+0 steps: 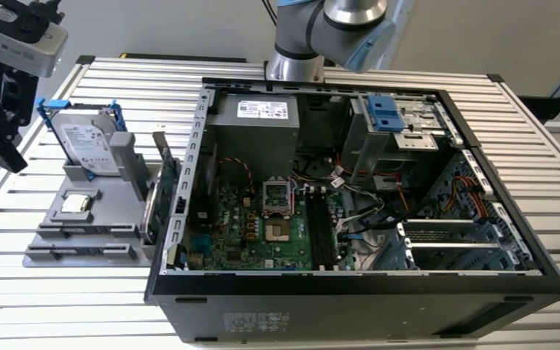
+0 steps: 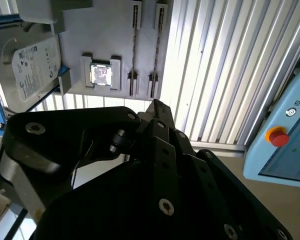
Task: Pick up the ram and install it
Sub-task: 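Pick up the ram and move it above insertion slot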
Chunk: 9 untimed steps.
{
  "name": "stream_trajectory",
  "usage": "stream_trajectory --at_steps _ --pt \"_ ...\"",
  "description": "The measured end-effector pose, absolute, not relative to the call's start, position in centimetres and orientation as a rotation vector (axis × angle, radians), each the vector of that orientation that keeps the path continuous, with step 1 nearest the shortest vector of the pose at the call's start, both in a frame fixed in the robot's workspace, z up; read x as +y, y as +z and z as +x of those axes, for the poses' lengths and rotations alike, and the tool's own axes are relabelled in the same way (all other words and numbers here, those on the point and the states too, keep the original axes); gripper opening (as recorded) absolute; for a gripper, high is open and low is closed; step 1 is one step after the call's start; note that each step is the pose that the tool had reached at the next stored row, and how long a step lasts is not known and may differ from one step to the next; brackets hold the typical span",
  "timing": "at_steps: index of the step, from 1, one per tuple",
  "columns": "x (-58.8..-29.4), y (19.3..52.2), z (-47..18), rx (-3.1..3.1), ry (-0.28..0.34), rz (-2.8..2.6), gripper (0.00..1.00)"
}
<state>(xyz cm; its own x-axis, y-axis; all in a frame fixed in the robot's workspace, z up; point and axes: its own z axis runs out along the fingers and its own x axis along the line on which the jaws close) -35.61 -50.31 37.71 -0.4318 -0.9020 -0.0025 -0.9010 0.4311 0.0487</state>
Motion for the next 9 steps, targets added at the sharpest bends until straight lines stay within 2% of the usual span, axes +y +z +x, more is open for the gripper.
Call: stream_trajectory --at_steps 9 --pt "-50.32 37.71 -35.60 -2.597 -0.065 1.723 0.00"
